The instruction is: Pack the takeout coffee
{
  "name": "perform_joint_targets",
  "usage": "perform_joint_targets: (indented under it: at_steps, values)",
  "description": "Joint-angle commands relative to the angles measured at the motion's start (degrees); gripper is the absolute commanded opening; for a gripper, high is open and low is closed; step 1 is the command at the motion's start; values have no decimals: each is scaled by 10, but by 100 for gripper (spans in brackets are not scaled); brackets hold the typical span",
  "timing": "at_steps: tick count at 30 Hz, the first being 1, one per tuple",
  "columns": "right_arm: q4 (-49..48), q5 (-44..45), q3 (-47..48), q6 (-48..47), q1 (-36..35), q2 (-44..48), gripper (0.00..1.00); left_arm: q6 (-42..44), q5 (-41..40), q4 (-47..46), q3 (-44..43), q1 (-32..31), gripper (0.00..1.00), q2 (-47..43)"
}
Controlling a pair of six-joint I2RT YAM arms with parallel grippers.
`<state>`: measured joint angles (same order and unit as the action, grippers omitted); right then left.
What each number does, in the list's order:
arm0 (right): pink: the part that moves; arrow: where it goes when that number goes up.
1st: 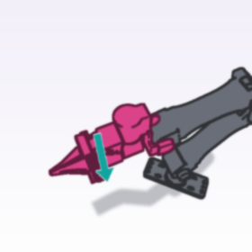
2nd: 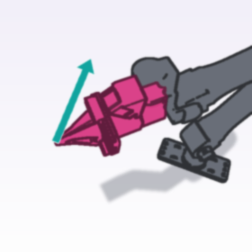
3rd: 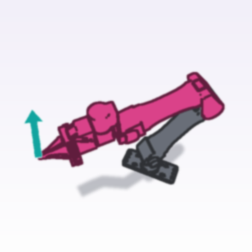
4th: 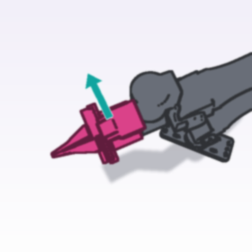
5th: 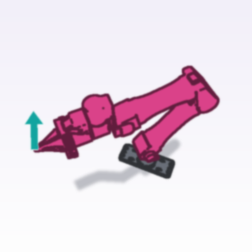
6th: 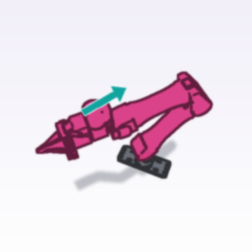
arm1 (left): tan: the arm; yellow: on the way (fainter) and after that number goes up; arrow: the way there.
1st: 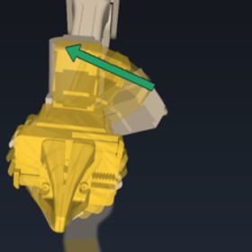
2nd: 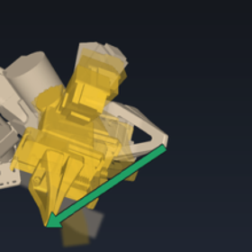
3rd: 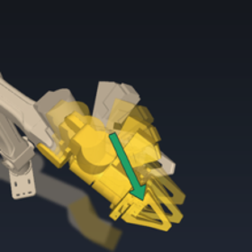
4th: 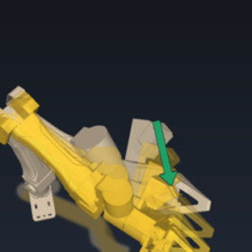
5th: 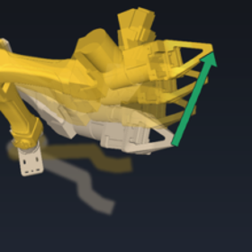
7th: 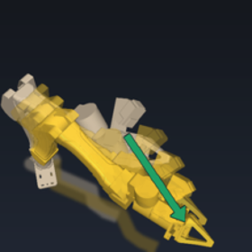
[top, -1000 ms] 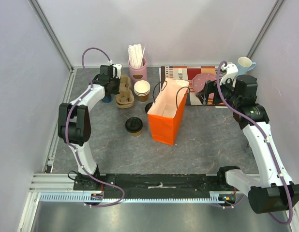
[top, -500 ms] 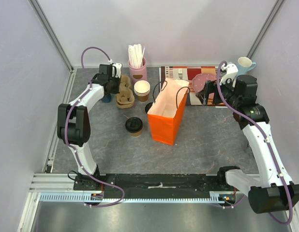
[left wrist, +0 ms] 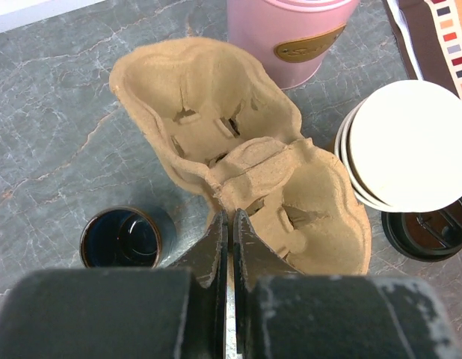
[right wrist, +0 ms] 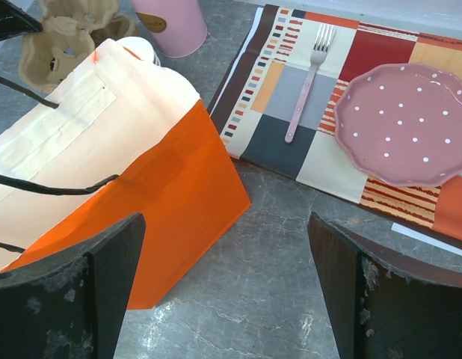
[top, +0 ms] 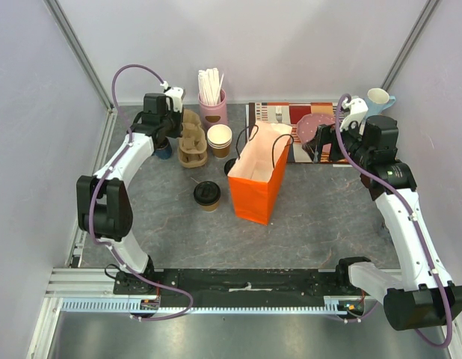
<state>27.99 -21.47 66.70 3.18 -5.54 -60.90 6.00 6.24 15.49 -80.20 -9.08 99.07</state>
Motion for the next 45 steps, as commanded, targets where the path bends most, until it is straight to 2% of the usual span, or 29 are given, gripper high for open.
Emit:
perform_joint_targets:
  at_steps: [1,10,15,21,25,29,34,36,38,40,42,45]
  values:
    - [-4,-12,28,-5,-3,7,98,31,5,-23,-7,2,2,-32]
    - [-2,-7,52,1,-3,11,98,49,34,16,-51,2,2,-100]
    - [-15,-12,91,27,-3,11,98,49,74,94,-141,2,2,-142]
    - [-67,-42,150,90,-3,5,98,41,190,224,-279,1,2,-164]
    - [-159,-79,174,161,-10,-4,98,39,285,291,-379,0,2,-165]
    - [-231,-87,205,227,-59,-31,97,28,364,345,-467,-2,2,-163]
    - [-256,-74,259,249,-150,-86,97,1,458,373,-497,-11,2,-166]
    - [-242,-58,295,233,-194,-104,97,-7,479,377,-501,-14,2,-167]
    - [-186,-14,350,189,-232,-133,98,-12,483,380,-501,-20,2,-168]
    - [-129,12,390,175,-245,-163,98,-12,484,387,-501,-29,2,-170]
    - [-104,66,432,188,-253,-179,97,-10,483,394,-499,-36,2,-171]
    - [-91,100,447,206,-262,-200,96,-8,475,396,-491,-56,2,-173]
